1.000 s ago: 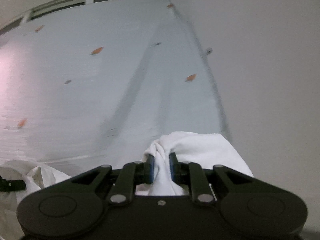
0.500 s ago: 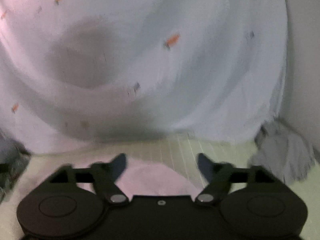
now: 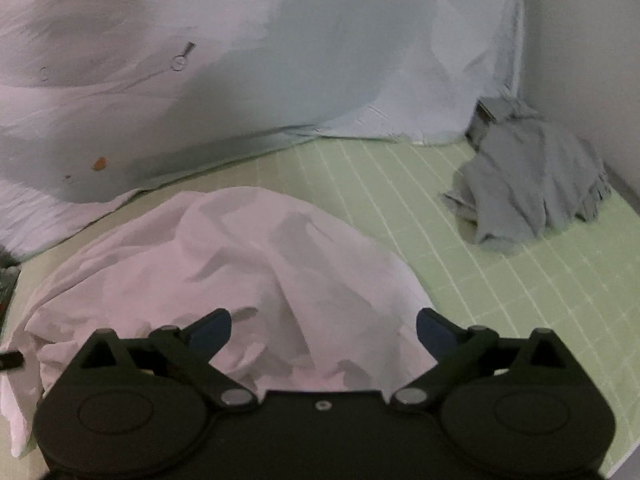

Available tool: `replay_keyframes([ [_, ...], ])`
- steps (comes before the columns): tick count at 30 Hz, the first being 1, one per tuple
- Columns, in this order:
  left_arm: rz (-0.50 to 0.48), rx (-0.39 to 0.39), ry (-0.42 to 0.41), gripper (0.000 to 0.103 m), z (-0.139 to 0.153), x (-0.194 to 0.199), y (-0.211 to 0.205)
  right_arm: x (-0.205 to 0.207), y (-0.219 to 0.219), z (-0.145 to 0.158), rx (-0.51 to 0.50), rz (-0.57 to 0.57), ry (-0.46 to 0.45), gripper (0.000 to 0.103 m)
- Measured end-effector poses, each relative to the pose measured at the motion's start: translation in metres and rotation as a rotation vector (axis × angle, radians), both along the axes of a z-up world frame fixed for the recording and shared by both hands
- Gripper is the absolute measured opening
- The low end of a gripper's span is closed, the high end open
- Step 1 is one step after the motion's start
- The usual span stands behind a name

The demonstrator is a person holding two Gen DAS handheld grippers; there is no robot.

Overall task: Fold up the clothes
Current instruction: 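Lay the white shirt flat on the table and open both grippers, then grasp a shirt edge with the left gripper and lift it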

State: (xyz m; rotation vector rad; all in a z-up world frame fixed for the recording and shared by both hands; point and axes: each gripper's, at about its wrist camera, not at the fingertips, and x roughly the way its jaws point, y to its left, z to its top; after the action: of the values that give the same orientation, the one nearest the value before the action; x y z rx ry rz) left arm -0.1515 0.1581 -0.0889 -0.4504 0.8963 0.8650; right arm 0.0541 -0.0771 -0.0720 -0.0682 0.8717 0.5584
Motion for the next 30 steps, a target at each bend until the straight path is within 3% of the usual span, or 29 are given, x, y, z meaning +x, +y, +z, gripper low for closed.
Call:
replay_keyframes([
  [11, -0.179, -0.132, 0.052, 0.089, -0.055, 0.035, -0.018, -0.011, -0.013, -0.032, -0.065, -0.024, 0.078, 0.102],
  [17, -0.158, -0.157, 0.115, 0.085, -0.085, 0.044, -0.019, -0.029, -0.014, -0.038, -0.127, -0.001, 0.068, 0.102],
  [20, -0.089, -0.212, 0.119, 0.047, -0.097, 0.038, -0.006, -0.039, -0.015, -0.043, -0.161, 0.010, 0.069, 0.102],
  [21, -0.063, -0.219, 0.109, 0.027, -0.097, 0.033, -0.001, -0.041, -0.015, -0.045, -0.169, 0.012, 0.073, 0.102],
  [22, -0.039, -0.224, 0.098, 0.016, -0.097, 0.028, 0.003, -0.042, -0.014, -0.046, -0.173, 0.013, 0.076, 0.102],
  [25, -0.002, -0.207, 0.029, 0.009, -0.082, 0.012, 0.011, -0.043, -0.011, -0.050, -0.181, 0.017, 0.087, 0.102],
  [30, 0.105, 0.032, 0.007, 0.008, -0.024, -0.031, 0.020, -0.042, 0.003, -0.057, -0.179, 0.049, 0.115, 0.102],
])
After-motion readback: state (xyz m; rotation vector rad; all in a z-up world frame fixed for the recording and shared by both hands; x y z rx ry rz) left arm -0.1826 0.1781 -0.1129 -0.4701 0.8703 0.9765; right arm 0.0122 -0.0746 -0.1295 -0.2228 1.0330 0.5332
